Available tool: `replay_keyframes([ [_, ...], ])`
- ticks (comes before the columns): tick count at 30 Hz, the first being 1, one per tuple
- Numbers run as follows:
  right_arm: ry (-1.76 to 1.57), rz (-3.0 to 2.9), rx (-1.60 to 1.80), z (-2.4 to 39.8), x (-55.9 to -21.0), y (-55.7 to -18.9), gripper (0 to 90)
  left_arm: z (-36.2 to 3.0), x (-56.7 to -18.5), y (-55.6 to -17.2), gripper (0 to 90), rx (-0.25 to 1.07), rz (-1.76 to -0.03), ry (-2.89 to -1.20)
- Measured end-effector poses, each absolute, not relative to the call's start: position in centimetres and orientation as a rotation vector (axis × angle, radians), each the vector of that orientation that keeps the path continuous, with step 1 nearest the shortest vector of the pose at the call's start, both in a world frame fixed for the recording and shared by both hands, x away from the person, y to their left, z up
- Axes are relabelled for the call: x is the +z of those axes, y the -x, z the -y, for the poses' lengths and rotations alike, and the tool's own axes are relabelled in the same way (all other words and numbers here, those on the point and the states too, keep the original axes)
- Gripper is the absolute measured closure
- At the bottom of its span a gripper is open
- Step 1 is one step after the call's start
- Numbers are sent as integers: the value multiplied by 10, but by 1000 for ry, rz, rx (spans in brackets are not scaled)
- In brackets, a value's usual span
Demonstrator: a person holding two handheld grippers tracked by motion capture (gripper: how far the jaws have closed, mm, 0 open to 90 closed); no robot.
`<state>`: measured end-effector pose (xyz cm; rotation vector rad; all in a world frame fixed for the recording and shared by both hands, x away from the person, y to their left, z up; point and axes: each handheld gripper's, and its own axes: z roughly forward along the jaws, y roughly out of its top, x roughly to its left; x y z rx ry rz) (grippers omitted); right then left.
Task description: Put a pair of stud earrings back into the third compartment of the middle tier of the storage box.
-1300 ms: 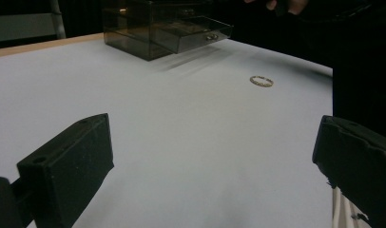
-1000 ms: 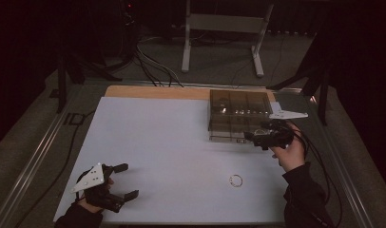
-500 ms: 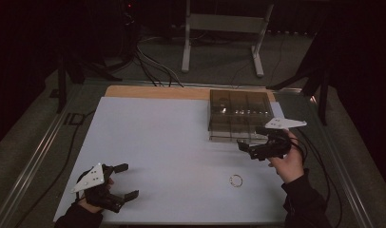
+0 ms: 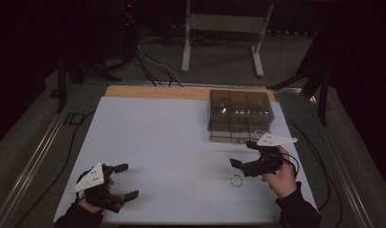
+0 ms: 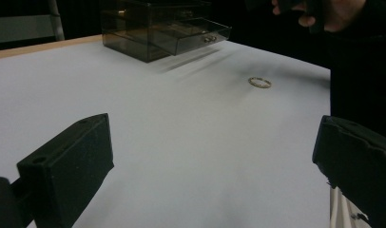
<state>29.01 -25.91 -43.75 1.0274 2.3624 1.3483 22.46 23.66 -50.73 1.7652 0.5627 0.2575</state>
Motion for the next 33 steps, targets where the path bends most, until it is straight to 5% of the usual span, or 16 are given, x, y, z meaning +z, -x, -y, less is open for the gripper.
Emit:
replay_keyframes([
  [19,-1097,-2438,1272,256,-490,-268,160,-237,-507,-224,7,258,-562,-1765],
  [33,-1015,-2479,1119,256,-509,-251,567,-236,-507,-224,8,256,-561,-1764],
])
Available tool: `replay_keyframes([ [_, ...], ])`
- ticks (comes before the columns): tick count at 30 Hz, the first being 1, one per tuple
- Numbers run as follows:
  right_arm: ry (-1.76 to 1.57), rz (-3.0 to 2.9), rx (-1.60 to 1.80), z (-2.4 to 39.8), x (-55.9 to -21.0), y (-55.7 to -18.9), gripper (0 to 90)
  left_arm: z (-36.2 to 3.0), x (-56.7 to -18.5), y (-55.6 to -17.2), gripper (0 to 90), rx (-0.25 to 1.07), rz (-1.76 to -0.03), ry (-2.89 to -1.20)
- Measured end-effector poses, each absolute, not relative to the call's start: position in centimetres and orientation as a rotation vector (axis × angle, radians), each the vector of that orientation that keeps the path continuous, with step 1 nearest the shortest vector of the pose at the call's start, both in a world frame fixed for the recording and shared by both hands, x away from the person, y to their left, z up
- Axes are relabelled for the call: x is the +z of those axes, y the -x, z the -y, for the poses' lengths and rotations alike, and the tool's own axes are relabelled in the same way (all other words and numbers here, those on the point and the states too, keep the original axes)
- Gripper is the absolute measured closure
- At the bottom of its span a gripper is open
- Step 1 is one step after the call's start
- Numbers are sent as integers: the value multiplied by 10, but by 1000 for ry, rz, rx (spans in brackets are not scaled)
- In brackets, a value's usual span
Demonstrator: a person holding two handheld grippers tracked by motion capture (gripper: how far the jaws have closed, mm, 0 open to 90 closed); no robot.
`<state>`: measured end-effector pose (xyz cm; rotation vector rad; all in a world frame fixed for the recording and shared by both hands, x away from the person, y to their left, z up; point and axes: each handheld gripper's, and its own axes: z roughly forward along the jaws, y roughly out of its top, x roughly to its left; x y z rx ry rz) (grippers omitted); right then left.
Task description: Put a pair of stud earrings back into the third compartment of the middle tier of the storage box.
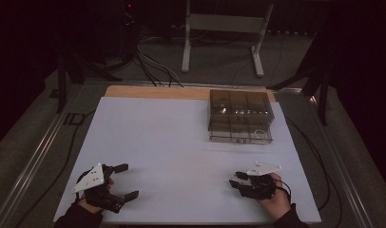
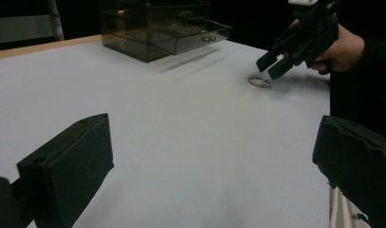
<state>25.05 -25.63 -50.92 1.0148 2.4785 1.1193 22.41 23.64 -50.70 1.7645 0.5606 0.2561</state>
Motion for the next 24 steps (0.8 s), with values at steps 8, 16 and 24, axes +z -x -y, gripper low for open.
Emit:
replay_keyframes([
  [8,-977,-2535,1003,250,-521,-250,719,-237,-507,-224,8,259,-560,-1765],
  [16,-931,-2537,956,247,-522,-248,789,-237,-507,-224,7,256,-563,-1761],
  [24,-939,-2542,935,245,-521,-249,858,-236,-508,-225,7,253,-564,-1765],
])
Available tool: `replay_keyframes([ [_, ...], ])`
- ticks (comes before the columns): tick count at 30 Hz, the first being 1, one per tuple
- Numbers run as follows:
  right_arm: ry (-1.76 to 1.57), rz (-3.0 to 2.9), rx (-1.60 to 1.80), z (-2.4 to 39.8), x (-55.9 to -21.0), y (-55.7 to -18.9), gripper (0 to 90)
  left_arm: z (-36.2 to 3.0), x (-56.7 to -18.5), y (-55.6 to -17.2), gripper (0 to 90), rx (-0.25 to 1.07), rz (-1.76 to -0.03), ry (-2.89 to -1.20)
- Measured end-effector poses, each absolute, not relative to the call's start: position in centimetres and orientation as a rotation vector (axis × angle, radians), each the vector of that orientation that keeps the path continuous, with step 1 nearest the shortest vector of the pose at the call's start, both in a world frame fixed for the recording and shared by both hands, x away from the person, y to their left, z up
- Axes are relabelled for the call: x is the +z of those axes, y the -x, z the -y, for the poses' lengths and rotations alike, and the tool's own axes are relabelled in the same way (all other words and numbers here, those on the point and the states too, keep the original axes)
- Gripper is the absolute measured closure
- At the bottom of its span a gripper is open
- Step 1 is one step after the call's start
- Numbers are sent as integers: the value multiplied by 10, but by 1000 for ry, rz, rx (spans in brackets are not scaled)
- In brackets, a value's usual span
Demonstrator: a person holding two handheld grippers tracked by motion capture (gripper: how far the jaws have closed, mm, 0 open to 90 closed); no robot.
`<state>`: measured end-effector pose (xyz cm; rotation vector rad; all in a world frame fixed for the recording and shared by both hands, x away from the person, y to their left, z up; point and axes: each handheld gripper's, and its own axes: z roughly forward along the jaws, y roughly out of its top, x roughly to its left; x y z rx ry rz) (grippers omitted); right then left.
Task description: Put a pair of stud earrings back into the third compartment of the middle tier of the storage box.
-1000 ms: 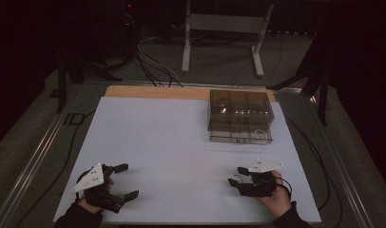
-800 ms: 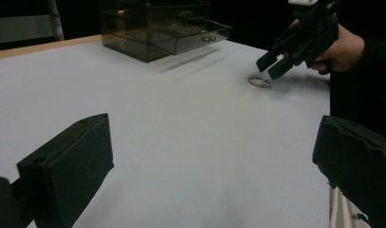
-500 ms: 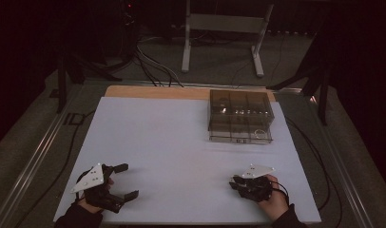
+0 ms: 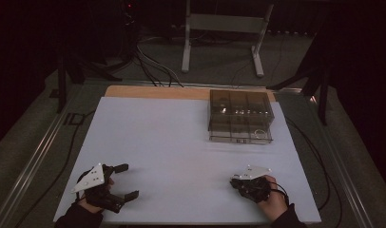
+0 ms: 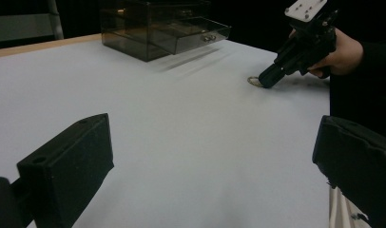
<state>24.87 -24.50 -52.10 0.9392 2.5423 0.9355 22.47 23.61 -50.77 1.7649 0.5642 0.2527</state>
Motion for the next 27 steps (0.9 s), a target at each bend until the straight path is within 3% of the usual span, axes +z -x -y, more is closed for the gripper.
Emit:
replay_keyframes([
  [27,-945,-2539,996,245,-503,-248,871,-237,-507,-224,8,257,-565,-1767],
])
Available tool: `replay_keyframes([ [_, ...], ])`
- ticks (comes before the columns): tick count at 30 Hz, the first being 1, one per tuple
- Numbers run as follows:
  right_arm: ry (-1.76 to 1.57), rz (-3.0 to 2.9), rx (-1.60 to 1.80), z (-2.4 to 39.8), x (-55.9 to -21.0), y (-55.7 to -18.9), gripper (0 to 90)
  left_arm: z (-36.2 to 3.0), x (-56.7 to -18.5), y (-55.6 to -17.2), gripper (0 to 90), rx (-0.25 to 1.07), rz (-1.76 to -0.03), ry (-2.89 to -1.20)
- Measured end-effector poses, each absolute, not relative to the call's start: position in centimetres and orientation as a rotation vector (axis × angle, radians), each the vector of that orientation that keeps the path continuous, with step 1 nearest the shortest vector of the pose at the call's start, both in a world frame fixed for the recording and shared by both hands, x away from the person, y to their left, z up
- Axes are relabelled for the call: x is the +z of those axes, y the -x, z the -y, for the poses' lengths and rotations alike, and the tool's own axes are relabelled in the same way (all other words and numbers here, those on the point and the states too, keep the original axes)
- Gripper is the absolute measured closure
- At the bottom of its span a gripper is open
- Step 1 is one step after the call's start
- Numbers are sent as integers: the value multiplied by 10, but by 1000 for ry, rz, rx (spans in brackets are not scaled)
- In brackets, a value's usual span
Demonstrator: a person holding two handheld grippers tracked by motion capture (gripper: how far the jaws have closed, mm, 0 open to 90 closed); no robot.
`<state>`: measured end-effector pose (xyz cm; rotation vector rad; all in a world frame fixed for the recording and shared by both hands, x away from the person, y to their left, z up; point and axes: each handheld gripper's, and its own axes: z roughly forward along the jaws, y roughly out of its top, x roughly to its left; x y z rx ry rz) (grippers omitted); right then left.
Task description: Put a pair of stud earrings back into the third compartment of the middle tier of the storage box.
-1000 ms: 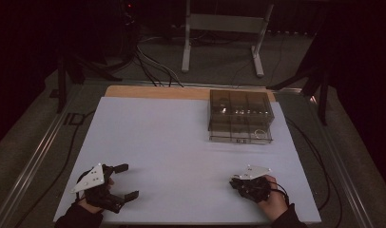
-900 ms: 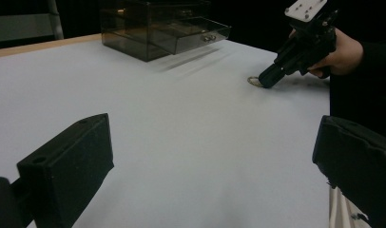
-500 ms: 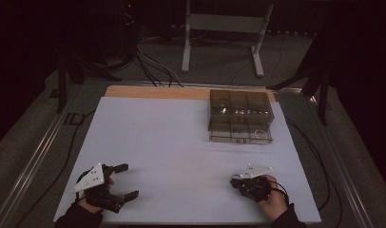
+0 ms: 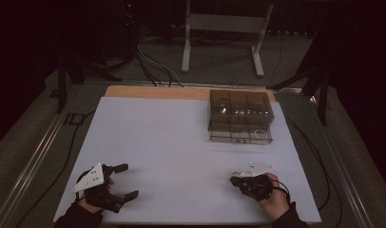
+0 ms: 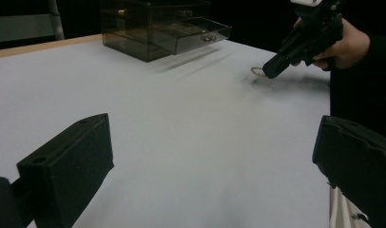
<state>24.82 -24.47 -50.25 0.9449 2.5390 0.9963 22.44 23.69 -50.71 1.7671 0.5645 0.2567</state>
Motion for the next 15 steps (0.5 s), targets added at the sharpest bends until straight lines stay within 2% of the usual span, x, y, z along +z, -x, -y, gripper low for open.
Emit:
replay_keyframes([
  [15,-906,-2486,1017,249,-473,-254,871,-237,-507,-224,8,255,-564,-1762],
])
